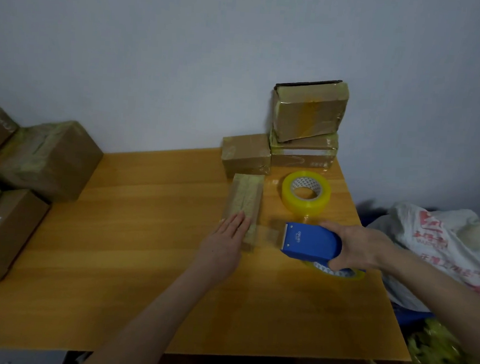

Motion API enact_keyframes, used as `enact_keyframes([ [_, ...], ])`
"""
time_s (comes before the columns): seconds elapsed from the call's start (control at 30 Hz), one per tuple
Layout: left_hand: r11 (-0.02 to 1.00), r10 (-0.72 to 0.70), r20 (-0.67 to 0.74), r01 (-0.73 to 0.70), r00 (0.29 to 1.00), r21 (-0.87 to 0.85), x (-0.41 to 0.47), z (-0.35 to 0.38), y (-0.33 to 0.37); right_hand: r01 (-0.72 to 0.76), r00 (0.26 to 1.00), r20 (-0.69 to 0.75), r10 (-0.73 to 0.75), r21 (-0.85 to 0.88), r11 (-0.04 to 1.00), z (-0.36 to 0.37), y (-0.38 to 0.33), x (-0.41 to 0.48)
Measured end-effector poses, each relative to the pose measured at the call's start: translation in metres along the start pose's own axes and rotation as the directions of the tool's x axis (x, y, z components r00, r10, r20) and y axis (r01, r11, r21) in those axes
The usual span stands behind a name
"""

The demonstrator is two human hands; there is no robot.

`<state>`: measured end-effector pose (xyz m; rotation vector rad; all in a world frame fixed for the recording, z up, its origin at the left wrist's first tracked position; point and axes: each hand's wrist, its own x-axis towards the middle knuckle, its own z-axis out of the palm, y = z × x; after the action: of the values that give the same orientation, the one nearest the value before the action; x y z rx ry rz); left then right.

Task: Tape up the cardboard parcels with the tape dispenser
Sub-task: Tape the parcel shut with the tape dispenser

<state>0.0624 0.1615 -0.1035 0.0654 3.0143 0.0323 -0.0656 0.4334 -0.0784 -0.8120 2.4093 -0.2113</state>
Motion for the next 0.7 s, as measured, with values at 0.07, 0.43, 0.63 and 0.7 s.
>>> enact_keyframes([
  [0.07,1.0,0.002,-0.013,-0.002,1.0,-0.013,0.001,0.001,0.0,-0.009,1.0,-0.011,0.008,-0.075,0.997,0.0,-0.009,0.004],
  [0.43,0.996,0.019,-0.069,-0.025,0.997,-0.089,-0.006,0.007,-0.001,-0.053,0.983,0.165,0.074,-0.126,0.991,-0.008,-0.078,0.051],
  [0.63,0.991,0.007,-0.091,-0.019,0.996,-0.13,-0.011,0.017,-0.008,-0.106,0.966,0.223,0.133,-0.131,0.986,-0.013,-0.081,0.063],
  [0.7,0.991,0.0,-0.082,-0.011,0.997,-0.132,-0.007,0.014,-0.009,-0.129,0.978,0.183,0.095,0.187,0.974,-0.028,-0.07,0.054],
])
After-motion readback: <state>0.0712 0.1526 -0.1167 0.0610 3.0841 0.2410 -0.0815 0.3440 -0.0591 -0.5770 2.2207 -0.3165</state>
